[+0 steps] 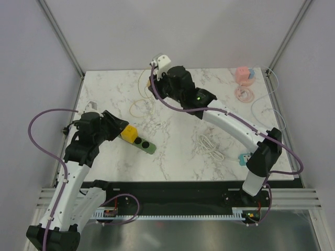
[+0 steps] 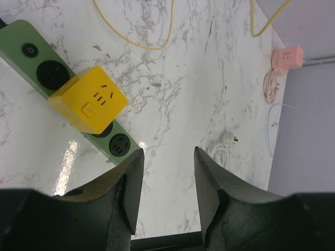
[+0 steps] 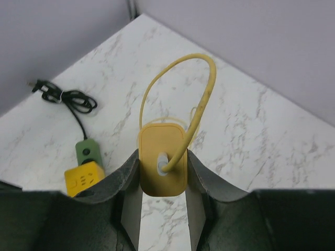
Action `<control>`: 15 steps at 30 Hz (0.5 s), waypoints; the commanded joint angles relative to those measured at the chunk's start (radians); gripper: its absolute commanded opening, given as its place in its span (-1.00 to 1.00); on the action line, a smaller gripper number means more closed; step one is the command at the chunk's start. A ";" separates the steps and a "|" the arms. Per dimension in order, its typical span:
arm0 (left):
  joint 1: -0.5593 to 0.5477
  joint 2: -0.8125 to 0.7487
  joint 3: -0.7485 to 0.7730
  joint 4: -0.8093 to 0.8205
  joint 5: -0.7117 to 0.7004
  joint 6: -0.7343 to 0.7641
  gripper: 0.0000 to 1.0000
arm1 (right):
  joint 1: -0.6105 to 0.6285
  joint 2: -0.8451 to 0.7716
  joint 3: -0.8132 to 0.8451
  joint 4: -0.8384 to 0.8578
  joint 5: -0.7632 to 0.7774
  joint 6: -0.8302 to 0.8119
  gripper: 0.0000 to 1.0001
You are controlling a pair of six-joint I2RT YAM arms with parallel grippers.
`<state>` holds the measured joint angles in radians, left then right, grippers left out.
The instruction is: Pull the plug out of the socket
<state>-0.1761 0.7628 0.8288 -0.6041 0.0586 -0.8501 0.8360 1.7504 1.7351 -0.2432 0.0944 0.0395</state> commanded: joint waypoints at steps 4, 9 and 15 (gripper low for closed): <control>0.004 -0.034 0.029 -0.022 0.056 0.063 0.03 | -0.138 0.061 0.292 -0.008 0.024 -0.067 -1.00; 0.004 -0.034 0.027 -0.023 0.073 0.074 0.03 | -0.222 0.145 0.531 -0.007 0.059 -0.104 -1.00; 0.004 -0.031 0.026 -0.023 0.093 0.082 0.04 | -0.305 0.199 0.615 0.070 0.025 -0.099 -1.00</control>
<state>-0.1761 0.7364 0.8291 -0.6277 0.1165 -0.8181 0.5495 1.9312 2.3085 -0.2386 0.1333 -0.0422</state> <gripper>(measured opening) 0.515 0.400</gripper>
